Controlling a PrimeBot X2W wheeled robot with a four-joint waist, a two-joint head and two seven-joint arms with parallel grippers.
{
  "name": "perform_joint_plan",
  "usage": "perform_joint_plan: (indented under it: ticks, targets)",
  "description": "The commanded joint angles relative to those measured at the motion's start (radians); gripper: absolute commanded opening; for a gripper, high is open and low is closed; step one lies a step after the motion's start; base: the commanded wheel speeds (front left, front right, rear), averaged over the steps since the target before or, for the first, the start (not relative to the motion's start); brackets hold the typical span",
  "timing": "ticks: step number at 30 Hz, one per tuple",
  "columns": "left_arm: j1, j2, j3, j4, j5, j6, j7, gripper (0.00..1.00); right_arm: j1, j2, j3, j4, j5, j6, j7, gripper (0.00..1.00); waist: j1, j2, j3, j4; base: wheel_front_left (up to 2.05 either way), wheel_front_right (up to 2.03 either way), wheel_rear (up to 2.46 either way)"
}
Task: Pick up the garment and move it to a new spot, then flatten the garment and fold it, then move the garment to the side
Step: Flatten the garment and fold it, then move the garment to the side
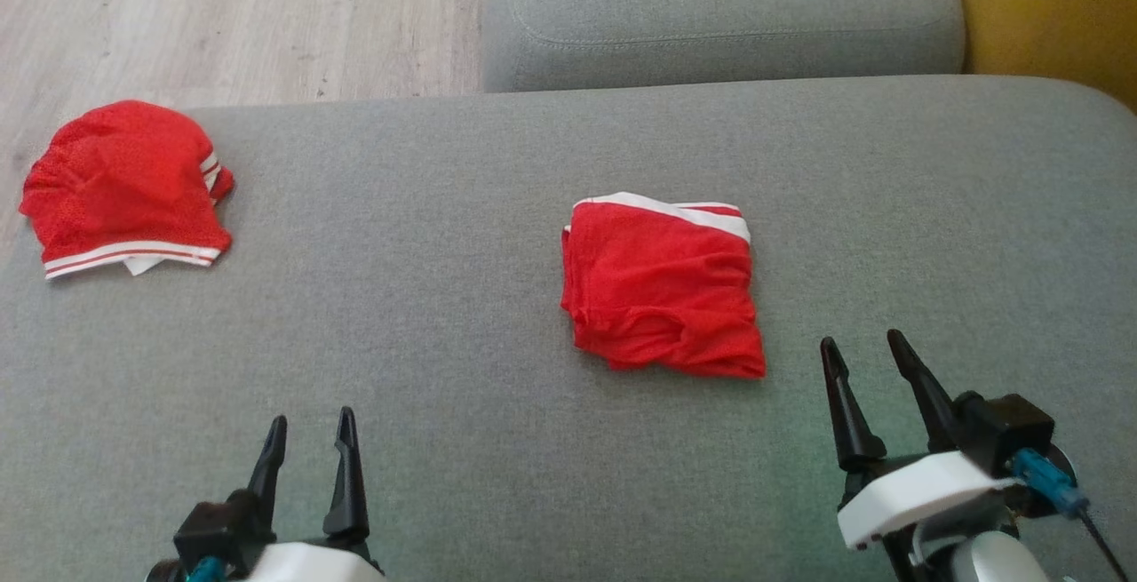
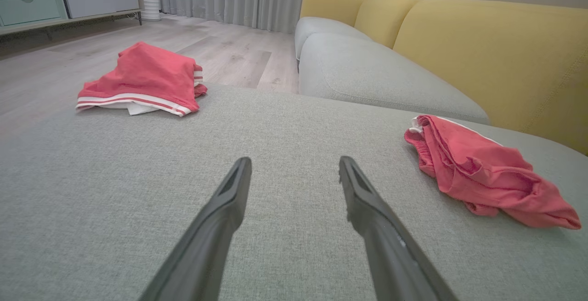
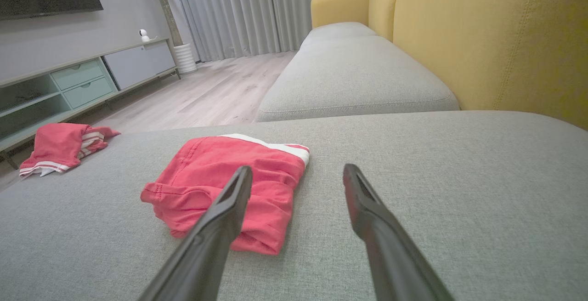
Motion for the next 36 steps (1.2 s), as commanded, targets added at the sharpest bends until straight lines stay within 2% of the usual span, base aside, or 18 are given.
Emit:
perform_joint_plan:
  ticks: [1, 6, 13, 17, 23, 30, 36]
  targets:
    - [-0.04, 0.02, 0.038, -0.033, 0.005, 0.004, -0.009, 1.0, -0.019, -0.002, 0.019, -0.039, -0.002, 0.008, 0.002, 1.0, 0.0, -0.0001, 0.0, 0.002, 0.0, 0.0, 0.0]
    - [-0.045, 0.02, 0.032, -0.034, 0.006, 0.003, -0.008, 1.0, -0.044, -0.002, 0.01, -0.012, -0.014, 0.008, 0.04, 1.0, 0.0, -0.0001, 0.003, 0.011, 0.0, 0.0, 0.0]
    - [-0.066, 0.014, 0.015, -0.039, 0.01, -0.004, -0.002, 1.0, -0.227, -0.002, -0.042, 0.066, -0.054, 0.008, 0.176, 1.0, 0.0, -0.0001, 0.017, 0.052, 0.0, 0.0, 0.0]
    - [-0.079, 0.006, 0.008, -0.049, 0.011, -0.008, -0.001, 1.0, -0.343, -0.002, -0.073, 0.15, -0.051, 0.008, 0.296, 1.0, 0.0, -0.0001, 0.043, 0.094, 0.0, 0.0, 0.0]
    - [-0.091, -0.002, 0.0, -0.06, 0.014, -0.009, 0.0, 1.0, -0.457, -0.007, -0.131, 0.279, -0.052, 0.008, 0.412, 1.0, 0.0, -0.0001, 0.081, 0.151, 0.0, 0.0, 0.0]
    - [-0.114, -0.011, -0.005, -0.052, 0.017, -0.021, -0.003, 1.0, -0.559, -0.042, -0.188, 0.444, -0.049, 0.008, 0.504, 1.0, 0.0, -0.0001, 0.131, 0.224, 0.0, 0.0, 0.0]
    - [-0.133, -0.011, -0.003, -0.056, 0.022, -0.024, -0.004, 1.0, -0.617, -0.06, -0.199, 0.54, -0.052, 0.008, 0.554, 1.0, 0.0, -0.0001, 0.176, 0.252, 0.0, 0.0, 0.0]
